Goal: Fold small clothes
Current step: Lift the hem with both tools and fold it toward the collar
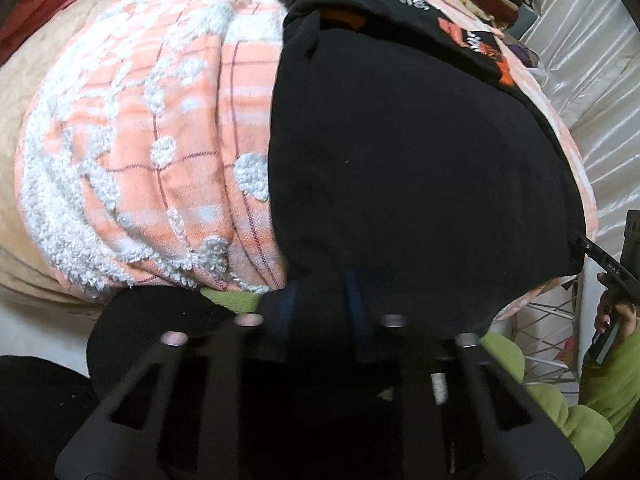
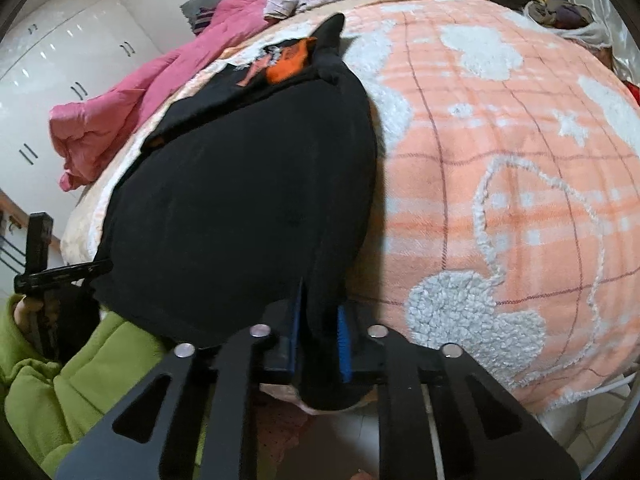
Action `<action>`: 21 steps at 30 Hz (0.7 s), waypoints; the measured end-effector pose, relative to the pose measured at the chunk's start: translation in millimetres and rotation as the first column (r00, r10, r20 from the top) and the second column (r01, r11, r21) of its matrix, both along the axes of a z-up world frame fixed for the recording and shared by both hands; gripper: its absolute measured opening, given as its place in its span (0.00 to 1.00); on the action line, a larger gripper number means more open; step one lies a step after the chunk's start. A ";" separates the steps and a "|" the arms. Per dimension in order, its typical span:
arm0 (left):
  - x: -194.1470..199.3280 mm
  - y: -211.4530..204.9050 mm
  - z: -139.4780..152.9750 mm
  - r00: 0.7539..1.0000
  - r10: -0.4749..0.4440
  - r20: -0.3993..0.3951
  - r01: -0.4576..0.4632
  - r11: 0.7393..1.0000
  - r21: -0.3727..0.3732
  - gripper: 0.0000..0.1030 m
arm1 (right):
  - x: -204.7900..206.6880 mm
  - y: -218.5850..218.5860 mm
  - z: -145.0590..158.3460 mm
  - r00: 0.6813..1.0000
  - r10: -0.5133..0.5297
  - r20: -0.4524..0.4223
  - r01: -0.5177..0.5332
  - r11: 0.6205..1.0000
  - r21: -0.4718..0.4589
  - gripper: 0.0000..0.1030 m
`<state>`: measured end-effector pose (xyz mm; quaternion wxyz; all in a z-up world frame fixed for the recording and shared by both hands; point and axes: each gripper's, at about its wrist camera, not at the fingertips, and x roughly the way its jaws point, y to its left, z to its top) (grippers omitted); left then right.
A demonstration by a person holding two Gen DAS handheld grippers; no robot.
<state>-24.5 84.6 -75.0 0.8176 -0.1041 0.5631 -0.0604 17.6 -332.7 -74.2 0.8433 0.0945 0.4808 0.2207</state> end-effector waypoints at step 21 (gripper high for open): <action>34.1 36.1 106.4 0.946 0.095 0.310 -0.060 0.991 -0.123 0.03 | 49.1 -4.8 109.7 0.946 -0.066 0.317 0.004 0.981 0.192 0.07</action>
